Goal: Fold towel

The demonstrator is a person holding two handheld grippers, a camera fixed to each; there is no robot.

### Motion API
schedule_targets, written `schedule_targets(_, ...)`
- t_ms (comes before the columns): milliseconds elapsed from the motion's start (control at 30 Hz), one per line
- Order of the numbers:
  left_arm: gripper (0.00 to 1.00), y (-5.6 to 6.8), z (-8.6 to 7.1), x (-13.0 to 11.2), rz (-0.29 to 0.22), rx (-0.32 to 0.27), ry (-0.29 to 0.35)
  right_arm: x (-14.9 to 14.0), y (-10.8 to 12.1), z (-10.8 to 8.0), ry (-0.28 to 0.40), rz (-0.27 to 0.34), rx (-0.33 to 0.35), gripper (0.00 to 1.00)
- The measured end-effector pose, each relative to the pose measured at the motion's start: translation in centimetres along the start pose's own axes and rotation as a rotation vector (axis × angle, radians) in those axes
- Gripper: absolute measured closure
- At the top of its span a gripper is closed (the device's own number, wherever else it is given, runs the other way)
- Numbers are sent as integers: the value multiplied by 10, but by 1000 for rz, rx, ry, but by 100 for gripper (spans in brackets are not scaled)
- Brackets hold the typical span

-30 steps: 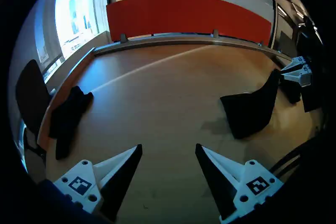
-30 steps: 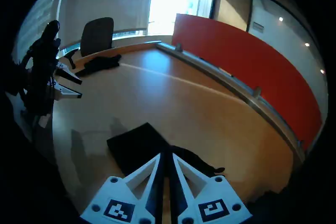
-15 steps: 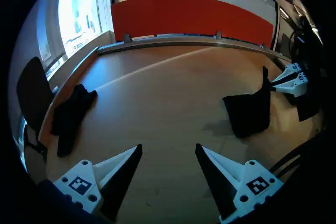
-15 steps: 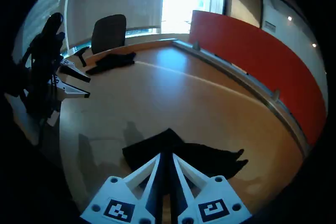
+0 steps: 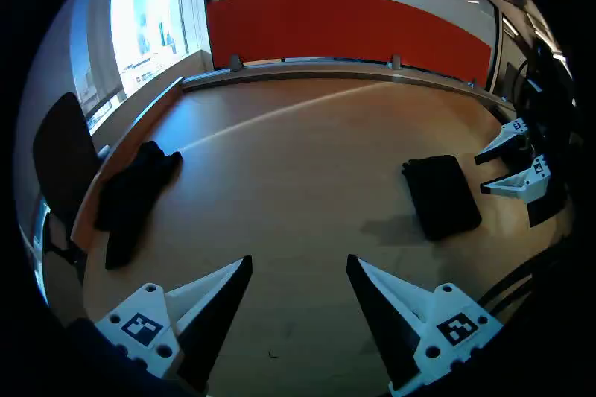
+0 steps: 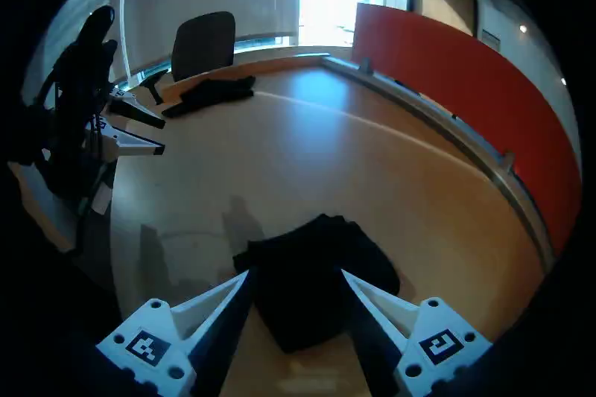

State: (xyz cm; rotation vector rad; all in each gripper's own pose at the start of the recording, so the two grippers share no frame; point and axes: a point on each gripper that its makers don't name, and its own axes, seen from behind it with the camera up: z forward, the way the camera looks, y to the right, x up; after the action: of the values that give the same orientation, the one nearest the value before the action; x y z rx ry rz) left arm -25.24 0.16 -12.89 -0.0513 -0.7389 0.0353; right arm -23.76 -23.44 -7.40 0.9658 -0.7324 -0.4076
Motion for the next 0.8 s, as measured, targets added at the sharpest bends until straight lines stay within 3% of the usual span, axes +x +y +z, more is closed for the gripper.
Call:
schedule_targets(467,6,4,2,4,6,-6,5,-11,8,-5,-9,22,-22,23)
schedule_targets(800,6,5,3,6,11,-9,4,-42,6,-5,-56,44,-34,23)
